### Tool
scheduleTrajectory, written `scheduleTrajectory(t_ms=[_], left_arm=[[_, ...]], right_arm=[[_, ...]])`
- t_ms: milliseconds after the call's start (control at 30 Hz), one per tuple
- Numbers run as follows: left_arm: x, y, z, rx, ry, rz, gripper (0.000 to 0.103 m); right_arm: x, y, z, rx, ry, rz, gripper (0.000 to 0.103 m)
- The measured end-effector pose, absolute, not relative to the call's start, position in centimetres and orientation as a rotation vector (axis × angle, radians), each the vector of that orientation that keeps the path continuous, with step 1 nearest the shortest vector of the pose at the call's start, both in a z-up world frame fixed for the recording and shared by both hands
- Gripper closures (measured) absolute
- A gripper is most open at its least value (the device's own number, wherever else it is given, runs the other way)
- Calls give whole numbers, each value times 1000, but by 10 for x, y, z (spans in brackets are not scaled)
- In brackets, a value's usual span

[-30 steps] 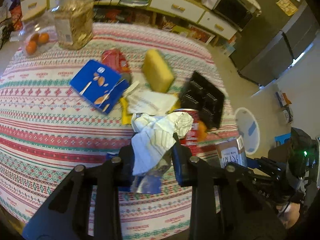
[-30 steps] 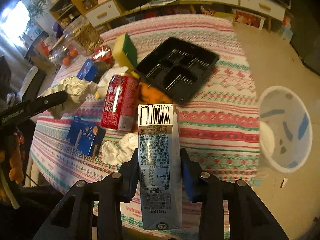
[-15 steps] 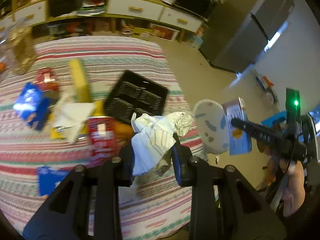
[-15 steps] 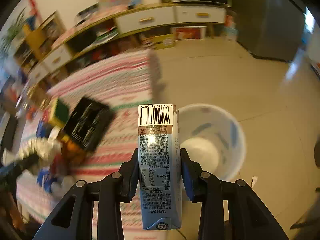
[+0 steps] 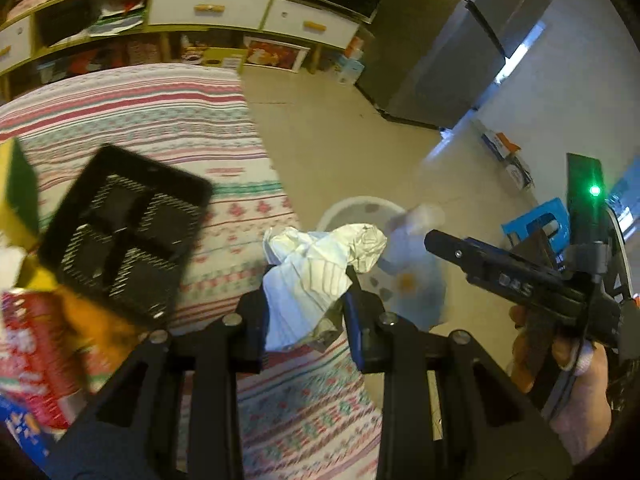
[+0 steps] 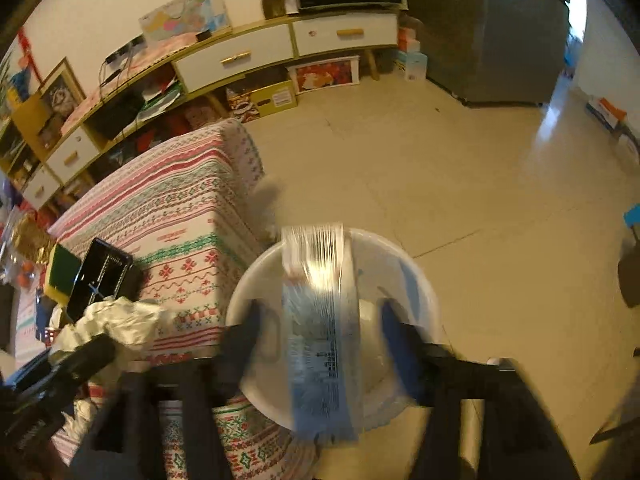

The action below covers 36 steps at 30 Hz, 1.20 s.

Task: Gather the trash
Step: 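Carry both items over the white bin and open both tools to drop them, then move both open tools back over the table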

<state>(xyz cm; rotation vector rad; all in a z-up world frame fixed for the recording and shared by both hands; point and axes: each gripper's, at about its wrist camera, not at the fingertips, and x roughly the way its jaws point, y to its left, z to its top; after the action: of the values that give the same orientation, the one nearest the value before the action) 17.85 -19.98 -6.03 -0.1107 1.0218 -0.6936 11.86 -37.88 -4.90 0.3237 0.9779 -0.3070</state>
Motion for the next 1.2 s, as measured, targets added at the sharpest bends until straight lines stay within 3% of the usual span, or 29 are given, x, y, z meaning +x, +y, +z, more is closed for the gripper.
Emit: scheduleTrajectory(t_ms=[567, 633, 700, 733, 1200], left_arm=[[179, -260, -87, -35, 1040, -733, 69], [179, -261, -89, -40, 1045, -744, 58], [180, -259, -87, -55, 1044, -737, 31], [179, -256, -85, -60, 1033, -735, 27], [167, -208, -42, 57, 944, -673, 19]], right_arm=[[66, -401, -44, 212, 1037, -376, 30], [61, -405, -44, 212, 1040, -381, 30], [57, -407, -42, 210, 1039, -385, 30], [55, -409, -41, 211, 1037, -386, 29], [56, -386, -26, 151, 1017, -325, 25]])
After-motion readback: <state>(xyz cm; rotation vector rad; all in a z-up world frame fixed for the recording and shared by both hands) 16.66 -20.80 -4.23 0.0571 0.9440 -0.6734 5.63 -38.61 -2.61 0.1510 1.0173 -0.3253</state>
